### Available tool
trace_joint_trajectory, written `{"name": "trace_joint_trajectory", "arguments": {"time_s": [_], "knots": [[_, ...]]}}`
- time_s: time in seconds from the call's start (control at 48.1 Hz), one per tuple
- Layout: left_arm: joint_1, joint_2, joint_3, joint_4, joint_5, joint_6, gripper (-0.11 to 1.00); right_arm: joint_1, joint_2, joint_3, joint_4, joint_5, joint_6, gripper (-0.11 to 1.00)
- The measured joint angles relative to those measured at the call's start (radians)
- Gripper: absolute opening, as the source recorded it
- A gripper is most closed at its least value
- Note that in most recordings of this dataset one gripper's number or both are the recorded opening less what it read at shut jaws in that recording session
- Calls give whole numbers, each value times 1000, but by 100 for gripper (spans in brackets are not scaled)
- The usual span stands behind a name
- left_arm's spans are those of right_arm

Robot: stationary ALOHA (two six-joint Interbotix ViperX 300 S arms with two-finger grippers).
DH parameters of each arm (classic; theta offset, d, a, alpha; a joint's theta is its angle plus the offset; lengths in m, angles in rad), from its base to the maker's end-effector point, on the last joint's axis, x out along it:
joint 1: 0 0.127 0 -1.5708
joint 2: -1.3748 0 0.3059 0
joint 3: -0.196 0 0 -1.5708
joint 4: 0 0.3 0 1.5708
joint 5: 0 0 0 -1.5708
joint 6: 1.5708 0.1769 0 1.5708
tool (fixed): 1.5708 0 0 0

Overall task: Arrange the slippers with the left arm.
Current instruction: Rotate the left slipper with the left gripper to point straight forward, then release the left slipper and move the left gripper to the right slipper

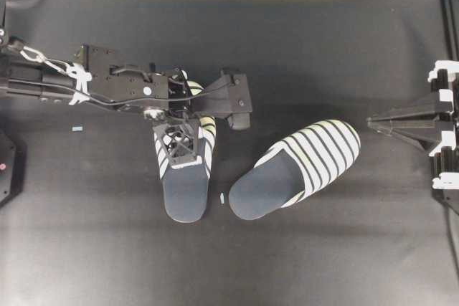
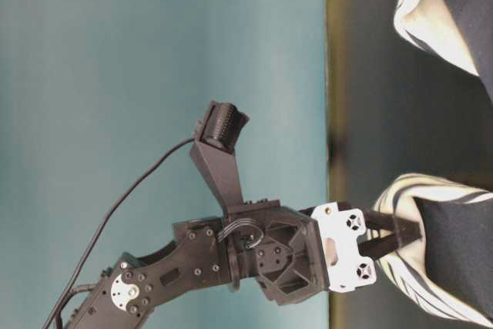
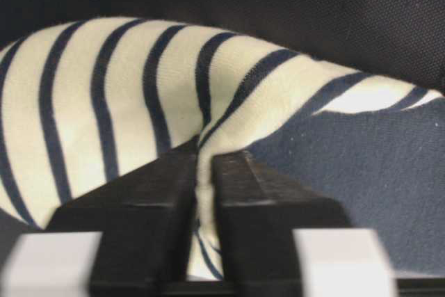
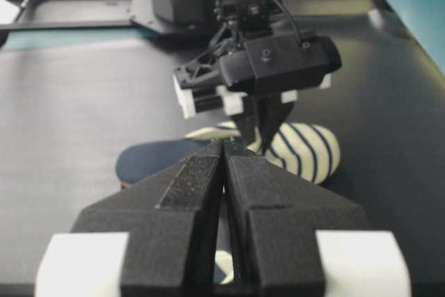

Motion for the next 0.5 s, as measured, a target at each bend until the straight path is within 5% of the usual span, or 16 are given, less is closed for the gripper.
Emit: {"name": "trace_joint_trajectory", "arguments": {"time_s": [0.166,0.249,0.499], "knots": [[-6,0,5,-5,-26,20,71,0,0,5,2,0,2,0],[-11,0,9,-3,-28,41,87,2,0,6,2,0,9,0],[-52,-41,-32,-5,-17,181,88,0,0,9,2,0,20,0]]}}
